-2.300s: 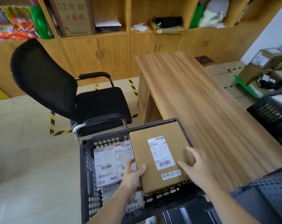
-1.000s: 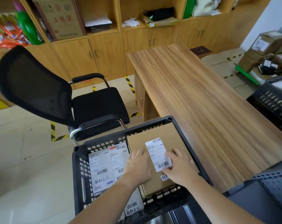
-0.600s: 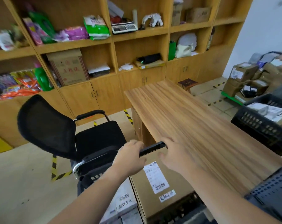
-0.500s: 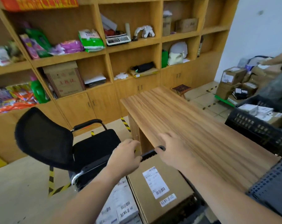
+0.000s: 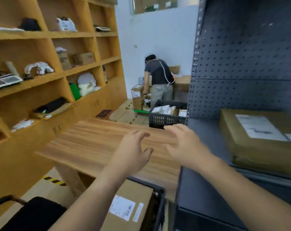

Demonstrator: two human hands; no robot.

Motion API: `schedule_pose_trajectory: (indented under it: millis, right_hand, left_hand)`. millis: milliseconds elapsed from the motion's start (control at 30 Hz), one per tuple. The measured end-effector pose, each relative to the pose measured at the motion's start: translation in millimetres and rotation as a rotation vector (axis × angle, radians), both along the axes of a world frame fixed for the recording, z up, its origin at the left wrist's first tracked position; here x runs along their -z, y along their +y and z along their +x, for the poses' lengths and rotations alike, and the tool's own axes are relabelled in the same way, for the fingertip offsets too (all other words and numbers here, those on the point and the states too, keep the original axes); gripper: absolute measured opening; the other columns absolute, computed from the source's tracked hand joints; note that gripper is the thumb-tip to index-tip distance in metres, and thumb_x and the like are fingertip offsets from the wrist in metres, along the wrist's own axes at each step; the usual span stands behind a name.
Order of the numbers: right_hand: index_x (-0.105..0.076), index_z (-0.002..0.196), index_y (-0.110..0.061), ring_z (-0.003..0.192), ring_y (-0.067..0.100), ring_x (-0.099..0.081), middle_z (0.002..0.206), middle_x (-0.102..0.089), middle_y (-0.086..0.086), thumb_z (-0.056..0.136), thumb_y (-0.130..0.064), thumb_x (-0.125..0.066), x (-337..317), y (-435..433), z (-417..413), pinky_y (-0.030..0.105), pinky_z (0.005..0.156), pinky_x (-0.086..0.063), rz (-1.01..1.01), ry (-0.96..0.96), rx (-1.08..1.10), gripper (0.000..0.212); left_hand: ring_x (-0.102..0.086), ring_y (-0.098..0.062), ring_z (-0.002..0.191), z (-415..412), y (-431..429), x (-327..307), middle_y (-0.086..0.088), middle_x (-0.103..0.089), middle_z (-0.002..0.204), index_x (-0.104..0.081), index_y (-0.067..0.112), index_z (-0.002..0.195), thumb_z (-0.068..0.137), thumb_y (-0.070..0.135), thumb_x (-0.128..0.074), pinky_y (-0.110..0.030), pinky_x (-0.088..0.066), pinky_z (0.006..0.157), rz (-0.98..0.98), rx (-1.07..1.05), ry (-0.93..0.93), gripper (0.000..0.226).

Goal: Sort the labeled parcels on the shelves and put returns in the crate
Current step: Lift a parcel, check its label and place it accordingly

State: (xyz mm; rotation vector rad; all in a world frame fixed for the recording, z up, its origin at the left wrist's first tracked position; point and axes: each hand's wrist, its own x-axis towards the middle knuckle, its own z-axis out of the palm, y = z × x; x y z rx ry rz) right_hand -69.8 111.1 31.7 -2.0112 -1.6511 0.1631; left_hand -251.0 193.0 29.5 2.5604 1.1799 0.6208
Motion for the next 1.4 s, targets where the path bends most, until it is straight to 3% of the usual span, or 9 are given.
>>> schedule_pose_trajectory:
  millis: [100,300,467,700,1067,1400]
  right_hand:
    - [-0.042,0.152,-0.035,0.142,0.014,-0.039,0.154,-0.040,-0.012,0.096,-0.043,-0.065,-9,-65,46,0.036,0.117,-0.037,0.045,0.001,0.196,0.061]
    - [-0.050,0.147,-0.033,0.138,0.016,-0.045,0.152,-0.045,-0.007,0.091,-0.035,-0.071,-28,-219,118,0.032,0.114,-0.038,0.113,-0.030,0.648,0.061]
    - [-0.054,0.146,-0.026,0.135,0.018,-0.049,0.147,-0.054,-0.002,0.088,-0.036,-0.074,-44,-354,150,0.032,0.114,-0.039,0.133,-0.121,0.974,0.062]
    - [-0.047,0.149,-0.034,0.137,0.014,-0.046,0.150,-0.049,-0.011,0.092,-0.045,-0.069,-60,-553,149,0.036,0.114,-0.042,0.068,-0.159,1.352,0.062]
    - [-0.044,0.151,-0.036,0.141,0.013,-0.043,0.154,-0.044,-0.012,0.093,-0.046,-0.066,-63,-780,141,0.037,0.116,-0.041,0.029,-0.175,1.717,0.062]
    - [-0.040,0.153,-0.037,0.141,0.013,-0.042,0.155,-0.040,-0.014,0.094,-0.047,-0.067,-56,-893,204,0.036,0.116,-0.041,0.012,-0.098,1.880,0.065]
  left_hand:
    - [-0.049,-0.010,0.131,66,-27,-11,0.010,-0.054,0.137,-0.058,0.027,0.137,0.093,0.035,-0.069,-0.016,-0.033,0.100,0.014,0.220,-0.057,0.047]
    - [-0.045,-0.016,0.135,194,-118,-39,0.010,-0.049,0.145,-0.052,0.032,0.142,0.096,0.039,-0.064,-0.040,-0.043,0.110,0.035,0.610,-0.072,0.048]
    - [-0.053,-0.016,0.123,287,-224,-54,0.006,-0.054,0.135,-0.060,0.027,0.135,0.093,0.037,-0.068,-0.033,-0.045,0.104,0.008,0.916,-0.111,0.044]
    - [-0.054,-0.018,0.125,366,-410,-72,0.006,-0.054,0.136,-0.059,0.029,0.133,0.093,0.039,-0.068,-0.041,-0.048,0.104,0.016,1.246,-0.138,0.042]
    - [-0.054,-0.012,0.125,435,-661,-74,0.014,-0.051,0.141,-0.054,0.033,0.141,0.095,0.039,-0.066,-0.041,-0.051,0.104,0.006,1.563,-0.162,0.048]
    - [-0.056,-0.010,0.123,537,-790,-65,0.017,-0.048,0.144,-0.052,0.036,0.141,0.095,0.042,-0.066,-0.033,-0.050,0.102,0.009,1.727,-0.130,0.048]
